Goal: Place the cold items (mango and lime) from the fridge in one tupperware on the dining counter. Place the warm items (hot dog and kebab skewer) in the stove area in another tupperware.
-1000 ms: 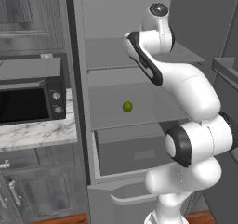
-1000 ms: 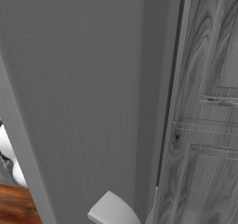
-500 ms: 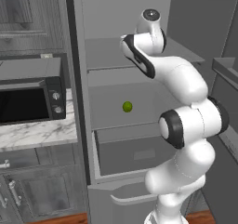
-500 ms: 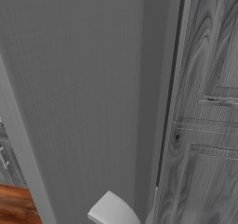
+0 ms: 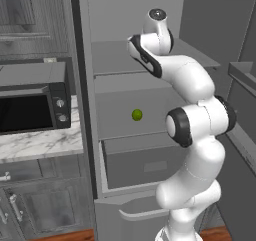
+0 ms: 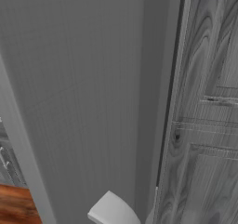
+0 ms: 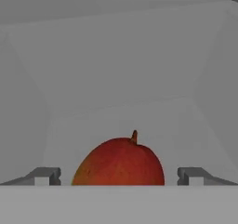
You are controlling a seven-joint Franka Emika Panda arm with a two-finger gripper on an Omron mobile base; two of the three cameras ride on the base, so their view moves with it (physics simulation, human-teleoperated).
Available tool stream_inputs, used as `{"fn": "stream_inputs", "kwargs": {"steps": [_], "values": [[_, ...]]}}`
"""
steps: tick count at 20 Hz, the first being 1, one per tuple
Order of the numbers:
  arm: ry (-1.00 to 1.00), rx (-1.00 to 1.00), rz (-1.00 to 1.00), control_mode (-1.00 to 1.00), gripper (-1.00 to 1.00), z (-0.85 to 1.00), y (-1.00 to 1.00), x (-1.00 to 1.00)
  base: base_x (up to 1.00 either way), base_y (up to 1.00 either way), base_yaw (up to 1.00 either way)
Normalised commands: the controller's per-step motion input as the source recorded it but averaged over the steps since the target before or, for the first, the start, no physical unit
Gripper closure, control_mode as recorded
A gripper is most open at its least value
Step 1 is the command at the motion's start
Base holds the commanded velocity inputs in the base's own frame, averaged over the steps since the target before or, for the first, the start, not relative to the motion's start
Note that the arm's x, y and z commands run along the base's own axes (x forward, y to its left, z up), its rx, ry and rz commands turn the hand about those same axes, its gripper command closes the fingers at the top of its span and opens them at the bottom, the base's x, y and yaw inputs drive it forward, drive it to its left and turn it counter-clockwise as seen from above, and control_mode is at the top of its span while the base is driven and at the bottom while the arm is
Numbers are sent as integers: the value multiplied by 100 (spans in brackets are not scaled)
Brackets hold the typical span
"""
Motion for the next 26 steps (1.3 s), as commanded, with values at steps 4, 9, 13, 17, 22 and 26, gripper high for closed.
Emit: {"fn": "stream_inputs", "kwargs": {"steps": [4,9,13,17,22,26], "values": [[12,0,0,-100,-100,-18,3,0,0,0,0],[7,0,0,-100,-100,-27,0,5,0,0,0],[2,0,0,-100,-100,-29,0,9,0,0,0],[0,0,0,-100,-100,-8,1,1,0,0,0],[0,0,0,-100,100,-13,8,0,0,0,0],[0,0,0,-100,100,-21,7,0,0,0,0]]}}
